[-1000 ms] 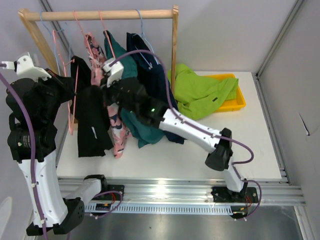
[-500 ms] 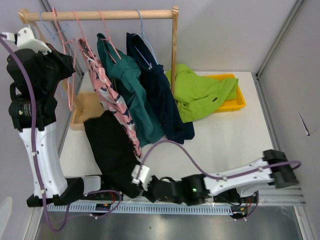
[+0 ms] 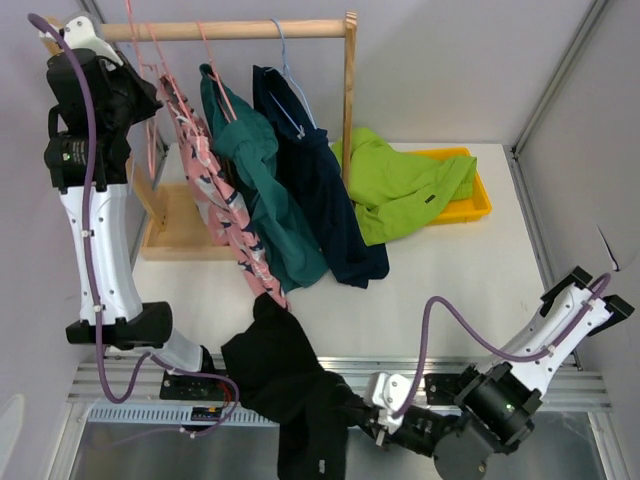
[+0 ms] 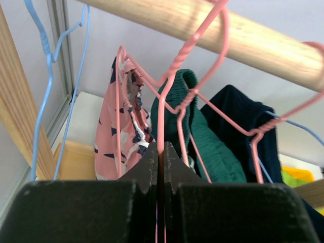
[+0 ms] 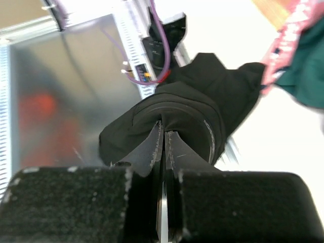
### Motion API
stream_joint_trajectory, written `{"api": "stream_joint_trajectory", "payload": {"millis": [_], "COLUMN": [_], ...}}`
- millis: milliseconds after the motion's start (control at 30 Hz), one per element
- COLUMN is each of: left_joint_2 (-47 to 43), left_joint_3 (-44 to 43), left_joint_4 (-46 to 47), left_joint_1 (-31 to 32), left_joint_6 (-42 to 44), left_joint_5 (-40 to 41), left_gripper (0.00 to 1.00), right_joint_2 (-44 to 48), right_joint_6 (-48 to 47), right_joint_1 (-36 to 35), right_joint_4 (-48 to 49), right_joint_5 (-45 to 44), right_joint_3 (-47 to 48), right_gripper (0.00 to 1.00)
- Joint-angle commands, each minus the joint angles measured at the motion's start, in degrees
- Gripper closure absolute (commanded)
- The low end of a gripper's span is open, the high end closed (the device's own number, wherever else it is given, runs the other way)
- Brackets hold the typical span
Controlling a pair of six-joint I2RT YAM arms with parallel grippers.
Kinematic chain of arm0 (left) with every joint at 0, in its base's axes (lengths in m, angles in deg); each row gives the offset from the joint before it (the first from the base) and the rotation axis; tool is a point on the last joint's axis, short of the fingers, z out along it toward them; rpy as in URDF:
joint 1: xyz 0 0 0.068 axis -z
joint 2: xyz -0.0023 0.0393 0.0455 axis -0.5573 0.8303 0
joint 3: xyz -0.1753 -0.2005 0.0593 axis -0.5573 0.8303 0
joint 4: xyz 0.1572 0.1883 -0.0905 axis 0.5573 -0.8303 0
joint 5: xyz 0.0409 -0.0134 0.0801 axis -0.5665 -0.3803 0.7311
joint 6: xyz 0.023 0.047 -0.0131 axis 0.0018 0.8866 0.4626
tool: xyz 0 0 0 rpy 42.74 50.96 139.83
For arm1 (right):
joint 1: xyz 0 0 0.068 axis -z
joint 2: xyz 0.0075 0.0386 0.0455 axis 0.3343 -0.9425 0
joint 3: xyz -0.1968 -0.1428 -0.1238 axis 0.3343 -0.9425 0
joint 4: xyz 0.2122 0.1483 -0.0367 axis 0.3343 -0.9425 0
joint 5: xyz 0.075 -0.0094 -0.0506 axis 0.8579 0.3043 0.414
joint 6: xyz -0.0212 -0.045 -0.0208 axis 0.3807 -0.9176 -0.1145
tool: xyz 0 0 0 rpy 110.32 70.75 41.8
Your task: Remove the shorts from the hanger
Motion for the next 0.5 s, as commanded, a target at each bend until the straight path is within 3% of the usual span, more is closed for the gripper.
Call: {"api": "stream_joint_trajectory", "payload": {"millis": [0,167,333,367,467], "left_joint_2": [0.56,-0.39,-2.07,-2.24,-4.17], "left_joint_3": [-1.56,4.94,8.9,10.38,14.41], "left_joint_4": [2.89,5.86,6.23,6.31,7.54], "left_joint_1": [-1.12,-4.2,-5.43,-5.61,-6.57], "left_joint_6": [1.17,-0.59,-0.94,-0.94,-1.38], "left_joint_5": [1.7,-1.91,-2.0,-2.0,-4.54], "left_gripper": [1.0,1.0,1.0,0.97,0.65], "right_joint_2": [1.77,2.99,7.9,8.79,11.08], "right_joint_6": [3.48,-1.33,-15.48,-17.07,-27.42], "right_joint_1": [-4.23,-6.35,-5.12,-3.03,2.16], "right_joint_4": [-8.31,-10.89,-2.38,0.42,5.52], "right_joint_5": [-16.89,-24.8,-29.12,-30.0,-29.22], "right_joint_3": [6.38,9.74,10.44,10.97,15.27], "right_gripper": [1.0,1.0,1.0,1.0,1.0]}}
